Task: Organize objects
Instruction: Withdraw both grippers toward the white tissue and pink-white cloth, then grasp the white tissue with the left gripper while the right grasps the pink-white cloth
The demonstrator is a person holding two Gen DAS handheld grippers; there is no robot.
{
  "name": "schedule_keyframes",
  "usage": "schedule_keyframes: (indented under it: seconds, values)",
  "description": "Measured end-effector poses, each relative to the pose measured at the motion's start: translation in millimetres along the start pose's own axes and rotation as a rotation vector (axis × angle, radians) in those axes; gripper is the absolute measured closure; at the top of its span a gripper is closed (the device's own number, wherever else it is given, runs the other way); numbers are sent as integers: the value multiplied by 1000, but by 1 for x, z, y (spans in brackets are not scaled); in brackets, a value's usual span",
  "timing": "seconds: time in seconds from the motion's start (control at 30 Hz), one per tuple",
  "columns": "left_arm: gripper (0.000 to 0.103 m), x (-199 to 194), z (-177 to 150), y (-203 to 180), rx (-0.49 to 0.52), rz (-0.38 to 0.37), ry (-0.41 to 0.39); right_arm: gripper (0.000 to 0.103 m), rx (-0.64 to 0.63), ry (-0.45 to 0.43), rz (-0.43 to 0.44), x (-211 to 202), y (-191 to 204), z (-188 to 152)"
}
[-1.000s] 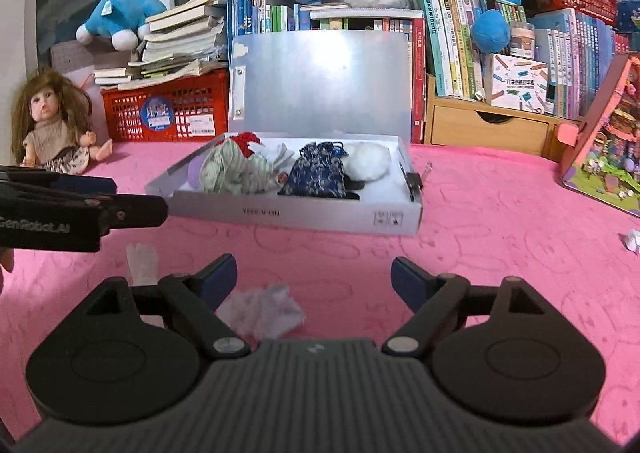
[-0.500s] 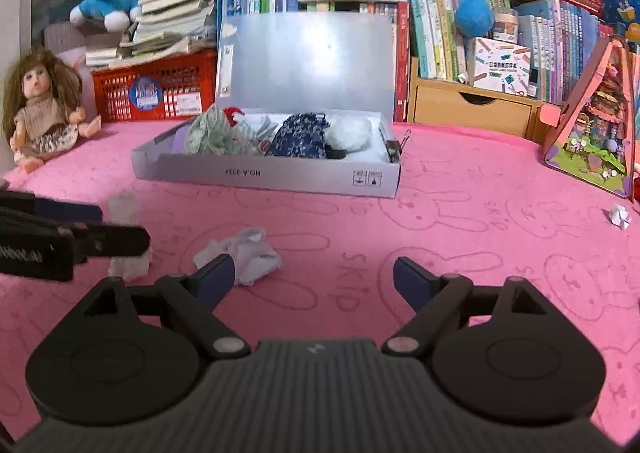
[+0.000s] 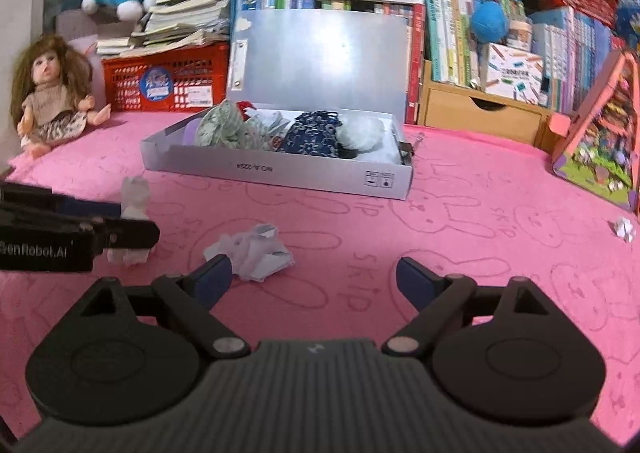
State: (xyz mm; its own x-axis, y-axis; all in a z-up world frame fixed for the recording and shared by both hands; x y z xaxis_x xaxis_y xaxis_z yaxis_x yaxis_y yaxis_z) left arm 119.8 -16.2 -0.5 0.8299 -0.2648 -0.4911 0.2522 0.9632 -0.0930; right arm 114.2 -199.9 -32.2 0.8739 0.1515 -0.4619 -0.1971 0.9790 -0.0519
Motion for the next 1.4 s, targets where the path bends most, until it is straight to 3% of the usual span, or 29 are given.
schedule_keyframes:
  seconds: [0.2, 0.53, 1.03, 1.1, 1.4]
  values:
    - [55, -8, 6, 9, 13, 26, -15, 9, -89, 42, 26, 6, 17, 1]
    - [55, -10, 6, 23, -11, 55, -19, 10, -53, 86, 41, 25, 31, 13]
    - [55, -6, -2, 29, -36, 63, -3, 33, -22, 105, 55, 28, 34, 10]
    - [55, -5, -3, 28, -34, 64, -3, 41, -16, 98, 57, 26, 35, 10]
    - [55, -6, -3, 28, -35, 60, -3, 43, 17, 63, 50, 18, 30, 11]
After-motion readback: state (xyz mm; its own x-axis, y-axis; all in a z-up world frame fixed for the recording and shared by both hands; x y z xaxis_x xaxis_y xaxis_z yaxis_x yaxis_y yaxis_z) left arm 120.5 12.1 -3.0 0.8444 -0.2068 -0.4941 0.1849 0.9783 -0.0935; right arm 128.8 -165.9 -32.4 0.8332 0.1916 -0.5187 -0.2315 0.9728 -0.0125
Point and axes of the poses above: each gripper's, at about its wrist camera, not at the fingertips, and x roughly the way its jaws point, y to its left, z to its top, the point moved 4 cm from there along x, roughly the way its jaws point, and after that the axes turned 2 degrees about -y, right-handed, at the moved point
